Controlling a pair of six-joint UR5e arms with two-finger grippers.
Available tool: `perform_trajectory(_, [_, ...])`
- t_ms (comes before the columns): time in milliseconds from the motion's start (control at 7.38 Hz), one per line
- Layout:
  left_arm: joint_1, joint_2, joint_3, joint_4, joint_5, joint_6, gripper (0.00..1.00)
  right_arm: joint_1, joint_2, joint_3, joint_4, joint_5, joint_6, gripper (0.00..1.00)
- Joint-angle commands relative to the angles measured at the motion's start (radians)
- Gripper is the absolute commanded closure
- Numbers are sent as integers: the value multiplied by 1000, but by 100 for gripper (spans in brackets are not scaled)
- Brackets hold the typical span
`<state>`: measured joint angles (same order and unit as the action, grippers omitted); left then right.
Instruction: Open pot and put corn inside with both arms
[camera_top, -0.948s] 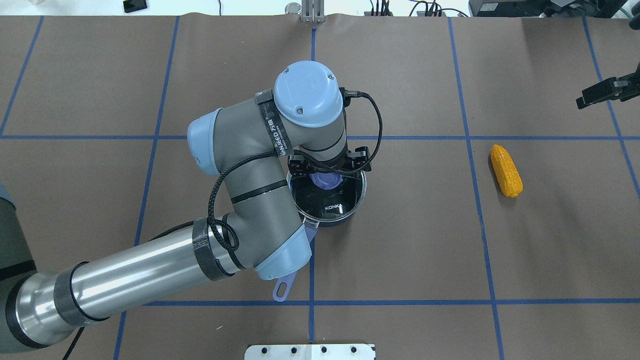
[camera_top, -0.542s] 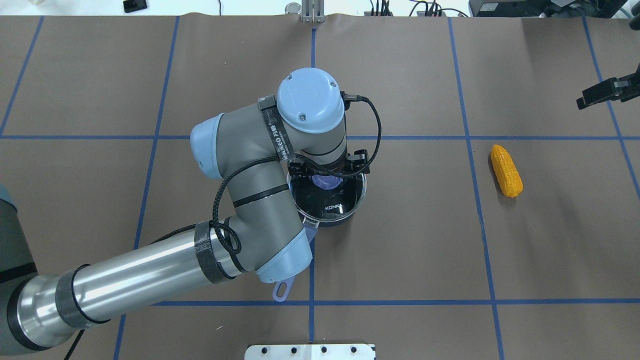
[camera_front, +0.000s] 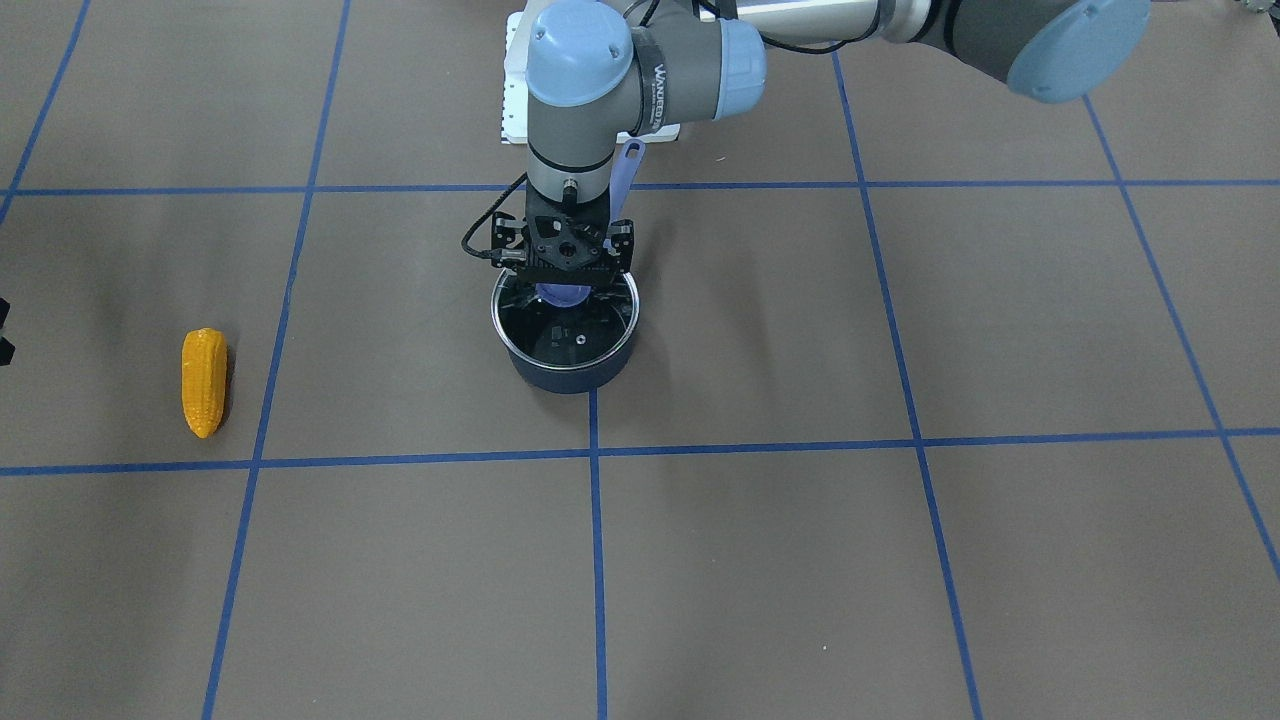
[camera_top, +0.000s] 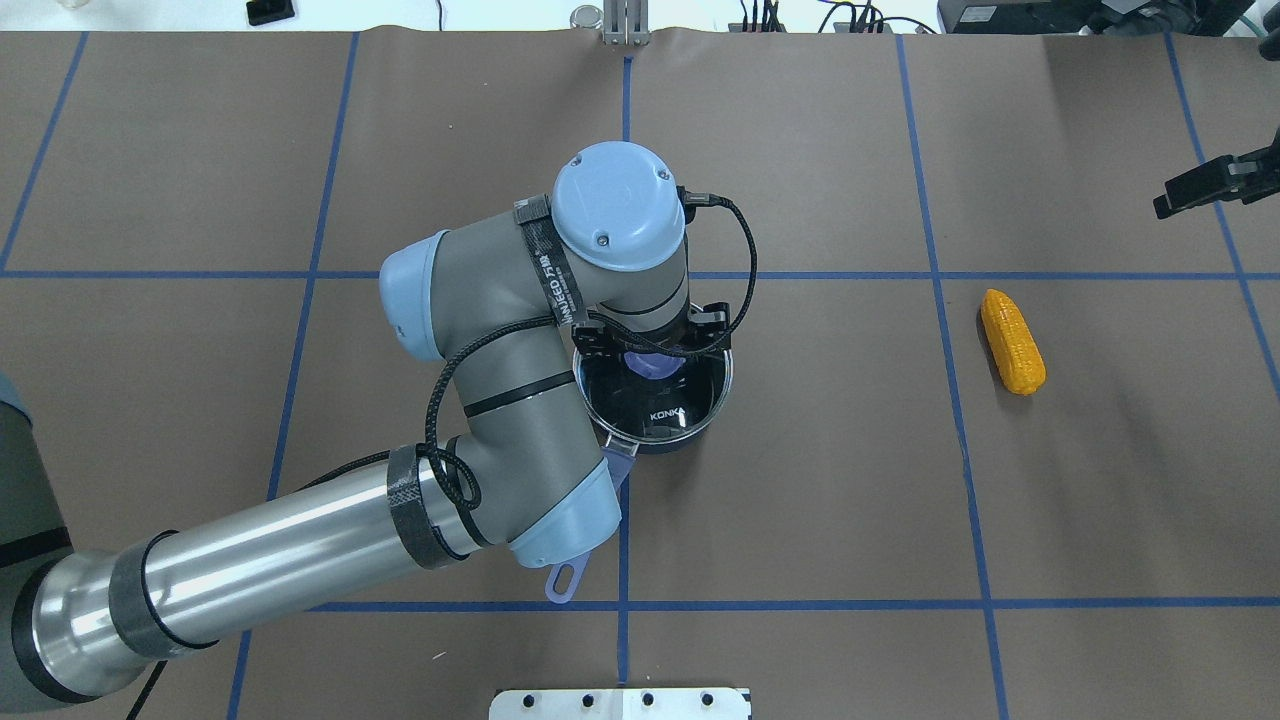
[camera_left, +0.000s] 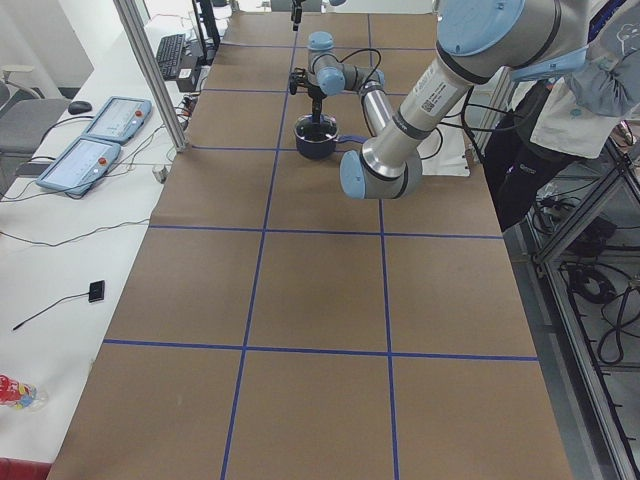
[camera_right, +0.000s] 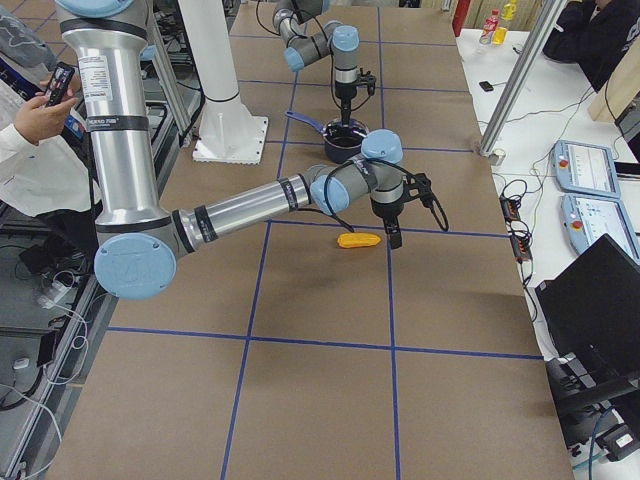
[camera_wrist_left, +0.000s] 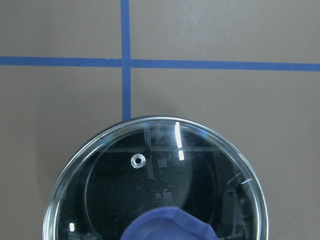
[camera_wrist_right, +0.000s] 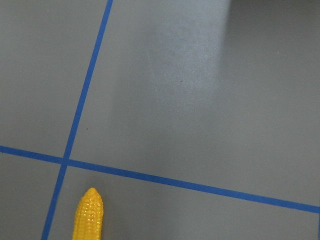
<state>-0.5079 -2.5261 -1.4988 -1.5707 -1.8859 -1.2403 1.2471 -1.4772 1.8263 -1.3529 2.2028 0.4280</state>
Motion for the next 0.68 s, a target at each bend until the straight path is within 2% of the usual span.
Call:
perform_trajectory(0, [0, 1, -1, 0, 2, 2, 67, 0, 0, 1, 0, -2, -2, 0])
perform_trajectory(271, [0, 3, -6, 0, 36, 4, 87, 0, 0, 1, 0, -2, 0, 0])
perform_trajectory(406, [0, 1, -18, 6, 36, 7, 92, 0, 0, 1, 0, -2, 0, 0])
perform_trajectory(542, [-1, 3, -65, 53, 33, 13, 92, 0, 0, 1, 1, -2, -2, 0])
